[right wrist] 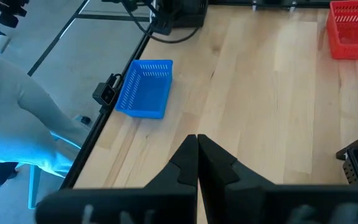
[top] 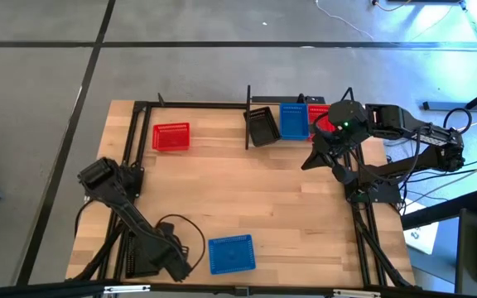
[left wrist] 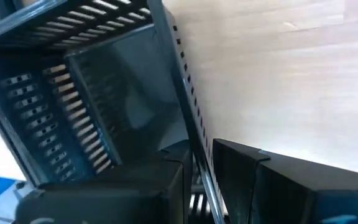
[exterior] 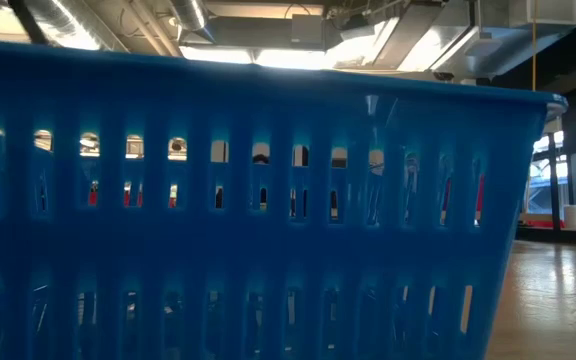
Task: Stack baskets on shelf by color
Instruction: Stack the black bin on top of the other stacked black bin on the shelf
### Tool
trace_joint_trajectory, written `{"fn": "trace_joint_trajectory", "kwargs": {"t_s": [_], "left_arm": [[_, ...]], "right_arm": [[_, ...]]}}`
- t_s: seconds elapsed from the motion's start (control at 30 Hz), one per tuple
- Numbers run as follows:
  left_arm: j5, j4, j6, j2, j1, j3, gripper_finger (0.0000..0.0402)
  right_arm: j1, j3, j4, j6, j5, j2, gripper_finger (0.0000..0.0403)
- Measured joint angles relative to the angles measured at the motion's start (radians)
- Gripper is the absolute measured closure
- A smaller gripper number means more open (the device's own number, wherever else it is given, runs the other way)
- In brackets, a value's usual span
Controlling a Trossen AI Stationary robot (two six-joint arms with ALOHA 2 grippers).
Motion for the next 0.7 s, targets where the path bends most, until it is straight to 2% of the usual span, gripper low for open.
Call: {"fn": "trace_joint_trajectory", "kwargs": {"t_s": [0.17, 0.3, 0.37, 0.5, 0.7], "left_arm": [[-0.058, 0.017, 0.116, 0.034, 0.011, 0.0, 0.0356], [-0.09, 0.017, 0.296, 0.031, 0.051, 0.0, 0.0395], [-0.164, 0.011, 0.429, 0.011, 0.074, 0.0, 0.0398], [-0.246, 0.004, 0.851, -0.035, 0.15, 0.0, 0.0401], [-0.301, -0.002, 1.666, -0.069, 0.297, 0.0, 0.0401]], "right_arm": [[0.0, 0.0, 0.0, 0.0, 0.0, 0.0, 0.0402], [0.0, 0.0, 0.0, 0.0, 0.0, 0.0, 0.0402], [0.0, 0.0, 0.0, 0.0, 0.0, 0.0, 0.0402], [0.0, 0.0, 0.0, -0.001, 0.0, 0.0, 0.0402], [0.0, 0.0, 0.0, -0.007, 0.001, 0.0, 0.0402]]}}
